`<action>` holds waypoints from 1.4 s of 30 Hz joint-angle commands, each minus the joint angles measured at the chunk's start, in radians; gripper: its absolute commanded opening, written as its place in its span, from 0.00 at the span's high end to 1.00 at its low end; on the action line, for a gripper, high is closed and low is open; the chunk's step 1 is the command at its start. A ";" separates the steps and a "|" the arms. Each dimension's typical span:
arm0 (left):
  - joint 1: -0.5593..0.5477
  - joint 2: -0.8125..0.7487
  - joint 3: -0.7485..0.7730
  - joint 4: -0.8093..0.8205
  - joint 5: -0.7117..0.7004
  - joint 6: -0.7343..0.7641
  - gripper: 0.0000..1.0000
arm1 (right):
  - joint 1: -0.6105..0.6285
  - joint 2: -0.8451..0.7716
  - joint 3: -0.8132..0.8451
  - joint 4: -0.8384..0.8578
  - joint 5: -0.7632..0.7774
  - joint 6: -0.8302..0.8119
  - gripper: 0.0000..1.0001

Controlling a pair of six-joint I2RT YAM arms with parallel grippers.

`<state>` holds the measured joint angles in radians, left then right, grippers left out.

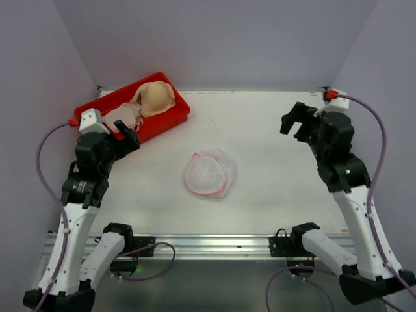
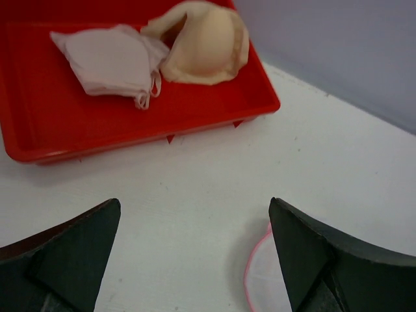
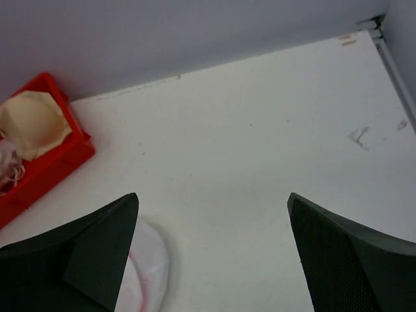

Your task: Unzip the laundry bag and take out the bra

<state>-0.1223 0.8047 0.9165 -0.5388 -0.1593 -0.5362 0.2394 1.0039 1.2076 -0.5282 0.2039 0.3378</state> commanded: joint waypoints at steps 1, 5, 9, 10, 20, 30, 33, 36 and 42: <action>0.007 -0.134 0.139 -0.111 -0.058 0.093 0.00 | 0.005 -0.198 0.003 -0.091 0.106 0.010 0.01; 0.007 -0.242 0.234 -0.177 -0.117 0.137 0.00 | 0.005 -0.385 0.000 -0.099 0.074 0.004 0.01; 0.007 -0.303 0.385 -0.239 -0.141 0.217 0.00 | 0.005 -0.527 0.000 -0.093 0.058 -0.048 0.01; 0.006 -0.311 0.413 -0.257 -0.155 0.223 0.00 | 0.005 -0.551 -0.006 -0.089 0.051 -0.057 0.01; -0.088 -0.364 0.495 -0.329 -0.255 0.228 0.00 | 0.005 -0.746 -0.023 -0.082 0.012 -0.143 0.01; -0.131 -0.384 0.483 -0.332 -0.269 0.199 0.00 | 0.006 -0.763 -0.034 -0.092 -0.017 -0.145 0.01; -0.135 -0.383 0.467 -0.334 -0.267 0.197 0.00 | 0.006 -0.763 -0.037 -0.087 -0.020 -0.140 0.01; -0.137 -0.383 0.453 -0.331 -0.266 0.196 0.00 | 0.005 -0.765 -0.039 -0.084 -0.020 -0.141 0.01; -0.139 -0.384 0.424 -0.316 -0.260 0.193 0.00 | 0.005 -0.768 -0.039 -0.084 -0.024 -0.138 0.01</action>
